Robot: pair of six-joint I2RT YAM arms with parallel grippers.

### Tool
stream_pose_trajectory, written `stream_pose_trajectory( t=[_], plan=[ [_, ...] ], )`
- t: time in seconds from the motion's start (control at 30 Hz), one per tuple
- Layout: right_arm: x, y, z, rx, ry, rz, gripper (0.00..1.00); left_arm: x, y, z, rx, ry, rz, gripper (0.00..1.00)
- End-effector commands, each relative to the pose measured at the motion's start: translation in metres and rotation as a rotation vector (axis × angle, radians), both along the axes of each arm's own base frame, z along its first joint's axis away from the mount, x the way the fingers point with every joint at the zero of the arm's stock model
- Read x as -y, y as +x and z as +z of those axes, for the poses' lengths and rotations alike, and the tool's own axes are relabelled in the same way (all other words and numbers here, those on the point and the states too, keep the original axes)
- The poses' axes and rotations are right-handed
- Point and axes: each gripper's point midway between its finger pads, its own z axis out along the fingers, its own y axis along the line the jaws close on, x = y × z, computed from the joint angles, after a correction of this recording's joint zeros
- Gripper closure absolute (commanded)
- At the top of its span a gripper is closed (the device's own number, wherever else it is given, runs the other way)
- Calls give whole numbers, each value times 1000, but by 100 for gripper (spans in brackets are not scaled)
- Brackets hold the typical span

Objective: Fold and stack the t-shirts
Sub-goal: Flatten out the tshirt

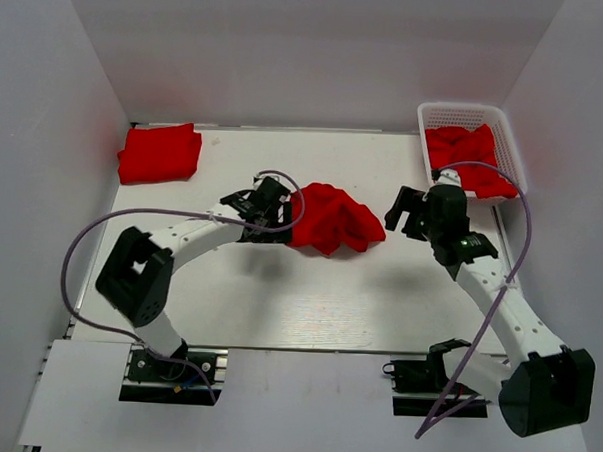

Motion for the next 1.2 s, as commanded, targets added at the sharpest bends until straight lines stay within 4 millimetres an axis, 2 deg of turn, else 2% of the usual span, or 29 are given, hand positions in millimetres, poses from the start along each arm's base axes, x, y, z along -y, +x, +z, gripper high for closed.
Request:
stream_pose_trajectory(
  t=[0.0, 0.03, 0.1, 0.13, 0.17, 0.23, 0.27, 0.33, 0.37, 0.53, 0.57, 0.63, 0.67, 0.77, 0.8, 0.83, 0.9, 0.93, 0.97, 1.0, 1.03, 1.07, 1.1, 1.13, 1.17],
  plan=[
    [7, 13, -14, -65, -19, -78, 9, 21, 31, 6, 61, -48, 9, 1],
    [5, 17, -15, -68, -16, -77, 9, 21, 31, -3, 42, -34, 9, 1],
    [1, 26, -31, -118, -27, -74, 9, 24, 42, -14, 31, -26, 18, 2],
    [-2, 33, -29, -109, -21, -73, 9, 28, 45, -17, 28, -33, 14, 5],
    [-6, 37, -44, -155, -31, -64, 9, 31, 46, -20, 18, -36, 9, 6],
    [-9, 45, -51, -166, -31, -61, 9, 40, 55, -28, 36, -56, -6, 10],
    [-10, 51, -64, -196, -41, -62, 11, 44, 58, -29, 40, -67, -21, 13],
    [-15, 56, -72, -215, -38, -45, 12, 46, 65, -34, 56, -80, -26, 16],
    [-19, 60, -86, -254, -48, -36, 14, 49, 66, -37, 56, -89, -31, 19],
    [-30, 65, -110, -313, -33, 5, 19, 60, 61, -54, 63, -143, -110, 30],
    [-30, 64, -119, -335, -40, 8, 19, 66, 64, -56, 78, -163, -133, 34],
    [-36, 65, -123, -331, -19, 33, 25, 72, 59, -63, 69, -184, -185, 44],
    [-39, 66, -129, -337, -4, 41, 27, 80, 61, -58, 86, -217, -215, 51],
    [-43, 66, -136, -346, 8, 51, 33, 85, 59, -65, 69, -229, -240, 82],
    [-48, 64, -139, -351, 28, 78, 38, 86, 62, -65, 74, -225, -248, 100],
    [-50, 65, -140, -346, 36, 90, 41, 87, 61, -65, 72, -226, -263, 100],
    [-52, 64, -141, -349, 45, 99, 52, 89, 65, -61, 86, -225, -273, 100],
    [-55, 63, -141, -351, 59, 113, 63, 91, 67, -53, 107, -236, -275, 100],
    [-57, 62, -144, -354, 59, 122, 71, 86, 65, -53, 112, -223, -264, 100],
    [-57, 63, -143, -348, 62, 122, 78, 87, 71, -43, 160, -234, -257, 100],
    [-58, 61, -145, -354, 68, 130, 92, 83, 70, -29, 199, -237, -259, 100],
    [-57, 61, -143, -347, 64, 132, 100, 78, 73, -19, 236, -229, -239, 100],
    [-58, 62, -137, -328, 61, 141, 100, 73, 79, 6, 302, -221, -221, 100],
    [-56, 63, -135, -318, 48, 142, 100, 70, 82, 19, 335, -219, -205, 100],
    [-53, 67, -121, -276, 39, 130, 100, 65, 83, 28, 360, -202, -200, 100]
  ],
)
